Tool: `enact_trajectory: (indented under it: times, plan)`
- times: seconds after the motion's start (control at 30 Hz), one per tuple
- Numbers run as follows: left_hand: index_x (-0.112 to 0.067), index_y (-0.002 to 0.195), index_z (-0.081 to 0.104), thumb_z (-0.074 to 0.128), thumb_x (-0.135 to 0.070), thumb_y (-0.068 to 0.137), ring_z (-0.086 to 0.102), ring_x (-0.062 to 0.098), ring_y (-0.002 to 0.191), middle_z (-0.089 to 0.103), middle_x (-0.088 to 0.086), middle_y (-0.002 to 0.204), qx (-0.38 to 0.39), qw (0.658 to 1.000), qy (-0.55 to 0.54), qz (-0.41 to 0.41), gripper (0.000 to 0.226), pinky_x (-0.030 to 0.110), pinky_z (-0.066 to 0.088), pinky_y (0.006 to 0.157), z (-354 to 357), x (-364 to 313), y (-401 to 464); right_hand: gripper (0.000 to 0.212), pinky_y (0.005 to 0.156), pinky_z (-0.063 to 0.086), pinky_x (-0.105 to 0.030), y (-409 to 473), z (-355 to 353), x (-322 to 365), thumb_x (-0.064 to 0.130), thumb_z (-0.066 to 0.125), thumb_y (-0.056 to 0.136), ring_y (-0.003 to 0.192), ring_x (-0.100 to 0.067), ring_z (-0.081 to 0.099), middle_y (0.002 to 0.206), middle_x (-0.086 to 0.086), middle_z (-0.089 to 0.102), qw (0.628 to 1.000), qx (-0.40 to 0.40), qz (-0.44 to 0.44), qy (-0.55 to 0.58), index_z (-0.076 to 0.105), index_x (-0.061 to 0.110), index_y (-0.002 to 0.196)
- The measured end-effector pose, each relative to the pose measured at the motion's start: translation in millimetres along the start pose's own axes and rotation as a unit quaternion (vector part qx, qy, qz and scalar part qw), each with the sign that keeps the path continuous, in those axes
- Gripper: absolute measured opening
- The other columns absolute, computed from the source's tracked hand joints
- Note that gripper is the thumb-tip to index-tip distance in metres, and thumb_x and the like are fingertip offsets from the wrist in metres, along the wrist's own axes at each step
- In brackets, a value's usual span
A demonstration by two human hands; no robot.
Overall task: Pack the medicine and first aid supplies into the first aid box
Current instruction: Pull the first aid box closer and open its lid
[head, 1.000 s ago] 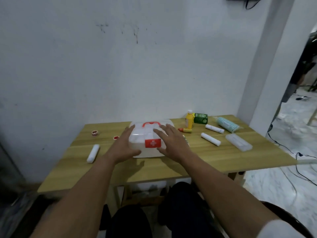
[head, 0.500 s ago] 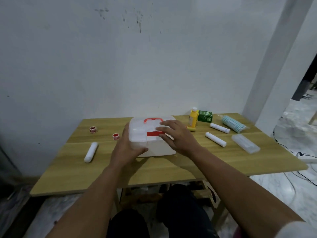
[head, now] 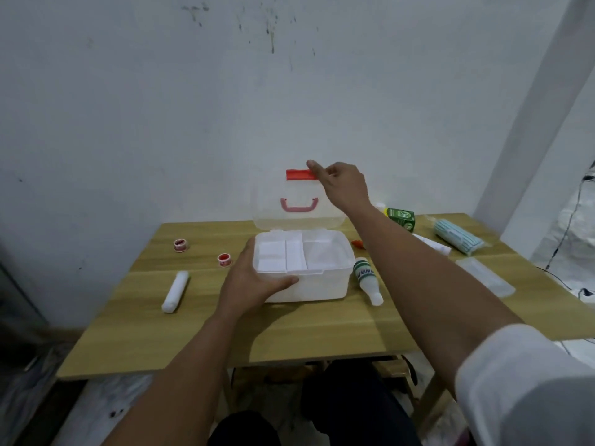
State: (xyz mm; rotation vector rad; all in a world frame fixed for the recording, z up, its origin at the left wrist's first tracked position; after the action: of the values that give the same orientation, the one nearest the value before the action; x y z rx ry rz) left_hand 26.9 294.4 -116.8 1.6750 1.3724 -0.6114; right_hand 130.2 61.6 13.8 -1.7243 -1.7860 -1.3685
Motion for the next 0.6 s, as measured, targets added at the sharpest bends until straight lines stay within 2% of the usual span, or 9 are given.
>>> enact_trajectory:
  times: [0.13,0.2,0.27,0.37,0.47,0.57,0.6]
  plan:
    - [-0.047,0.14,0.04,0.089,-0.065,0.05,0.053,0.004,0.121,0.056,-0.027,0.131,-0.014,1.0,0.013,-0.007,0.104,0.033,0.056,0.086,6.0,-0.7,2.3,0.085,0.091,0.042,-0.032,8.0,16.2,-29.7,0.081,0.051,0.085,0.108,-0.016,0.054,0.124,0.001,0.06,0.993,-0.003,0.094,0.078,0.054,0.013,0.135]
    - [-0.048,0.14,0.036,0.09,-0.065,0.05,0.051,0.005,0.122,0.054,-0.025,0.133,-0.013,1.0,0.013,-0.011,0.106,0.031,0.055,0.084,8.4,1.2,3.9,0.094,0.104,0.046,-0.04,9.8,28.1,-45.6,0.082,0.052,0.083,0.116,-0.019,0.052,0.139,-0.004,0.054,0.984,0.029,0.133,0.114,0.04,0.014,0.148]
    - [-0.048,0.14,0.037,0.09,-0.064,0.052,0.052,0.004,0.122,0.054,-0.026,0.132,-0.008,1.0,0.009,-0.006,0.105,0.032,0.056,0.086,9.2,3.6,6.6,0.101,0.111,0.044,-0.048,7.1,39.0,-61.2,0.08,0.054,0.084,0.124,-0.024,0.053,0.146,-0.008,0.049,0.973,0.069,0.183,0.123,0.03,0.014,0.156]
    - [-0.045,0.14,0.039,0.09,-0.062,0.053,0.053,0.005,0.121,0.056,-0.025,0.131,-0.005,1.0,0.01,0.008,0.103,0.038,0.058,0.089,8.6,4.5,8.8,0.102,0.112,0.04,-0.045,2.9,46.2,-74.6,0.074,0.054,0.089,0.139,-0.035,0.048,0.161,-0.011,0.036,0.961,0.097,0.226,0.127,0.022,0.008,0.161]
    - [-0.043,0.142,0.039,0.09,-0.061,0.055,0.053,0.004,0.123,0.056,-0.024,0.133,-0.012,1.0,0.003,0.011,0.103,0.036,0.058,0.089,9.9,3.1,7.4,0.101,0.098,0.044,-0.041,-1.6,47.1,-79.8,0.071,0.053,0.092,0.135,-0.038,0.05,0.156,-0.015,0.042,0.954,0.121,0.254,0.108,0.029,-0.002,0.156]
    - [-0.044,0.143,0.038,0.09,-0.062,0.055,0.052,0.005,0.124,0.054,-0.025,0.134,-0.015,1.0,-0.007,0.017,0.104,0.034,0.056,0.089,10.9,1.3,8.2,0.097,0.103,0.049,-0.051,-0.7,43.8,-80.8,0.068,0.058,0.091,0.132,-0.041,0.052,0.154,-0.016,0.044,0.95,0.151,0.259,0.081,0.034,-0.001,0.154]
    - [-0.045,0.143,0.037,0.09,-0.063,0.055,0.051,0.005,0.124,0.054,-0.025,0.135,-0.008,1.0,-0.008,0.018,0.104,0.036,0.056,0.09,11.5,1.1,9.2,0.093,0.099,0.053,-0.053,2.6,36.4,-80.1,0.066,0.061,0.09,0.128,-0.042,0.056,0.15,-0.015,0.048,0.954,0.142,0.252,0.072,0.039,0.001,0.152]
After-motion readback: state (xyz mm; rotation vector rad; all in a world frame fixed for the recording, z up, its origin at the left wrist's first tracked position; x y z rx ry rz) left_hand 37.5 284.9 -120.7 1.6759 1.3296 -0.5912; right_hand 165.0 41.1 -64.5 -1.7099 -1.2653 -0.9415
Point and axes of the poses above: each hand's wrist, its own y-axis towards the middle knuckle, its own z-axis out of the palm, x = y × z, the point moved 7 cm from there along y, towards the middle knuckle
